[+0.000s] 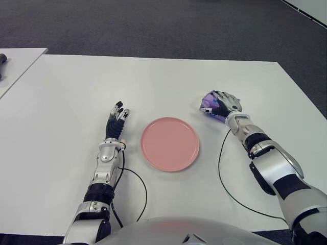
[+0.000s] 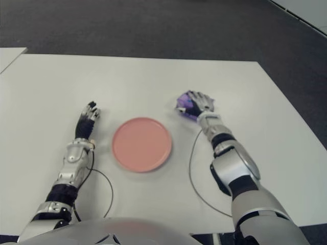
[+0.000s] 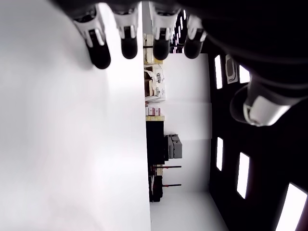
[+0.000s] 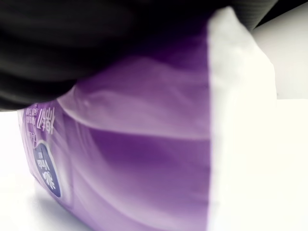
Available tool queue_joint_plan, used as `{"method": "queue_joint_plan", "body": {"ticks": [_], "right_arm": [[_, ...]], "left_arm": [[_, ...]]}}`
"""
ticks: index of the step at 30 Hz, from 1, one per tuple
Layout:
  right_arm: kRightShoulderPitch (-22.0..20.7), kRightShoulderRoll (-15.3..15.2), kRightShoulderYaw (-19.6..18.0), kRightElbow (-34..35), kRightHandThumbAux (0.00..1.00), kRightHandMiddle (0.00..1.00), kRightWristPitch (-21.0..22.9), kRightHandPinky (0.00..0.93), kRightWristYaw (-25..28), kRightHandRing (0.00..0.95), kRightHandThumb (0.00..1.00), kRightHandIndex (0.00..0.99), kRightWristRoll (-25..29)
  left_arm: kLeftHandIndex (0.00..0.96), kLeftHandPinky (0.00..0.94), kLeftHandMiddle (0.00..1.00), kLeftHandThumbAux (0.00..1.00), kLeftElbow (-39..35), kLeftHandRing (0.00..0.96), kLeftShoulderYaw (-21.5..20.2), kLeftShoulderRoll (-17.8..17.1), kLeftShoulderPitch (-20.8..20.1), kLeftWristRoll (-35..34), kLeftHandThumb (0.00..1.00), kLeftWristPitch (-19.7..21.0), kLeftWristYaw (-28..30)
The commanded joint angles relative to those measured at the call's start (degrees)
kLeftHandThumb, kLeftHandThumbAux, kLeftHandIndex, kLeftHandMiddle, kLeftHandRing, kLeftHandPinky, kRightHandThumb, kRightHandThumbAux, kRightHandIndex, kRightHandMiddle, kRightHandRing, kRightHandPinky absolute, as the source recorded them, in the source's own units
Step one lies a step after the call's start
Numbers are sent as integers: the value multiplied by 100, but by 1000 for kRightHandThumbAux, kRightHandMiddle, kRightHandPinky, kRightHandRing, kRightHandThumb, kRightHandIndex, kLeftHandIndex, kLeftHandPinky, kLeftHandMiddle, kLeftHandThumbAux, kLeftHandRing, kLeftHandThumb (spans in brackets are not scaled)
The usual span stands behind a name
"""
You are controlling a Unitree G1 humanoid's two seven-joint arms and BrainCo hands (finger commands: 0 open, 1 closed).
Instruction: Put the tissue paper into the plate.
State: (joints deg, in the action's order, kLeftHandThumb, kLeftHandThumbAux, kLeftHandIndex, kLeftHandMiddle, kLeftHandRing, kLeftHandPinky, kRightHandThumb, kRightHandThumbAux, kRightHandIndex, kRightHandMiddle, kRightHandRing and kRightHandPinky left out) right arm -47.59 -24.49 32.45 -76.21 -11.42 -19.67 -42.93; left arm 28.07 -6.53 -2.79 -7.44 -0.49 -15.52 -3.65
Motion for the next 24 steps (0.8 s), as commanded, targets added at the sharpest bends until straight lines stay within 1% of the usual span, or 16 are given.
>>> {"method": "queue_joint_plan", "body": {"ticks": [1, 7, 11, 14, 18, 24], "right_arm": [[517, 192, 120, -184, 156, 0, -38, 0, 285, 0, 312, 0, -61], [646, 369, 243, -229, 141, 0, 163, 0, -30, 0, 324, 0, -180], [662, 387, 372, -245, 137, 0, 323, 0, -352, 0, 360, 0, -313], [666, 395, 469, -250, 127, 0, 422, 0, -566, 0, 407, 0, -395], [669, 395, 504, -257, 125, 0, 452, 0, -670, 0, 444, 0, -401], [661, 402, 541, -267, 127, 0, 477, 0, -704, 0, 456, 0, -383]], "left_arm": [[0, 0, 0, 442, 35, 0, -46, -30, 162, -41, 0, 188, 12], [0, 0, 0, 451, 38, 0, -64, -5, 160, -88, 0, 140, 26], [0, 0, 0, 454, 15, 0, -47, 10, 172, -97, 0, 129, 19], [0, 0, 0, 455, -1, 0, -37, 12, 180, -94, 0, 132, 19], [0, 0, 0, 459, -15, 0, -25, 26, 189, -93, 0, 126, 19], [0, 0, 0, 453, 10, 0, -27, 24, 170, -102, 0, 124, 28]]}}
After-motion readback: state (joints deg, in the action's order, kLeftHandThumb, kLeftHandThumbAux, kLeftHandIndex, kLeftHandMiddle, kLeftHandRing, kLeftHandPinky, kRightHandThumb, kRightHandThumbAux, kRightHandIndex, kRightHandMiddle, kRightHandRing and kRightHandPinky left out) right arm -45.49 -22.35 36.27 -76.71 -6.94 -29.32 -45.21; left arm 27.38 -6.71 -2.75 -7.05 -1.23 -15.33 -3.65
